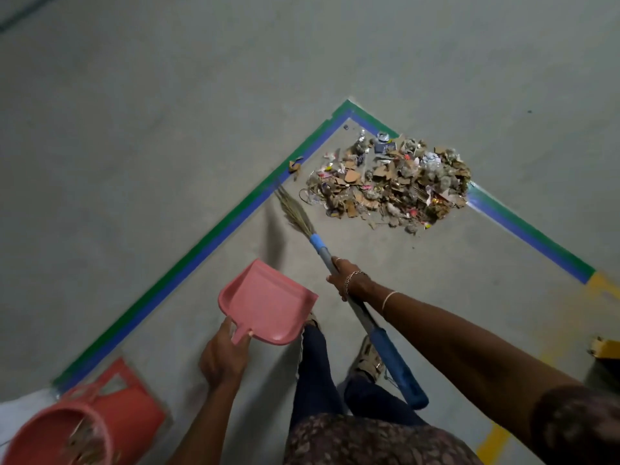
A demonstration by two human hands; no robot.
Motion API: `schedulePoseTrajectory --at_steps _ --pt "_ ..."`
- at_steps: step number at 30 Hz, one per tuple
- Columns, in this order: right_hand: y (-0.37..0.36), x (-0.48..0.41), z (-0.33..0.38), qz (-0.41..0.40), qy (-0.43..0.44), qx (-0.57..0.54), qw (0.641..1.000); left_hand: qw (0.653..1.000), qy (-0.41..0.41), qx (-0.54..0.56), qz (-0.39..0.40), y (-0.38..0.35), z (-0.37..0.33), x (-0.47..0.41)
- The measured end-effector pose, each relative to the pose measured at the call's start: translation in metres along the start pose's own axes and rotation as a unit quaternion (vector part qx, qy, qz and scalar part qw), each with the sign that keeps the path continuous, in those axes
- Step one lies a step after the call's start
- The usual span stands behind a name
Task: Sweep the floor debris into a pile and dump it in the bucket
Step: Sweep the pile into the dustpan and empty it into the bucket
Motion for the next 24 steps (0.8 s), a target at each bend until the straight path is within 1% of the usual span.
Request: schedulePoseTrajectory --at_steps 5,9,11,13,15,18,21,24 --pt "0.002 -0.054 0.026 -0.016 -0.029 0.044 0.998 1.0 0.004 -0.012 0.0 0.003 0.012 -0.041" --pt "0.008 -0.106 0.055 -0.031 -0.046 0.033 0.998 1.0 -0.021 -0.011 -0.003 0.008 0.013 -0.097" --pt "0.008 -0.13 0.08 -0.031 -0.051 0.01 0.998 0.999 -0.019 -0.031 0.01 0.01 0.016 -0.129" --pt "0.001 -0.154 0.102 -0.017 -0.072 -0.08 0.994 0.998 -0.012 -0.051 0.019 0.012 0.02 -0.159" --pt "-0.008 -0.175 0.121 -0.011 -0.111 -0.2 0.973 0.997 -0.019 -0.066 0.034 0.016 0.02 -0.191" --pt "-0.013 -0.2 0.128 -0.049 -0.175 -0.331 0.926 0.993 -0.042 -0.088 0.059 0.021 0.018 -0.239" --pt "-0.006 -0.201 0.112 -0.109 -0.226 -0.391 0.885 0.988 -0.086 -0.101 0.08 0.03 0.003 -0.282" --pt "0.007 -0.171 0.108 -0.134 -0.223 -0.451 0.854 0.98 -0.158 -0.095 0.075 0.045 -0.023 -0.314"
Point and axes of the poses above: each hand's wrist, its own x-axis away from the middle knuckle, its own y-axis out of the back of the hand, z = x × y, the point moved 8 cm from there along -x, towards the middle knuckle, and after that the axes turned 9 degrees about -y, right-handed, at the moved point
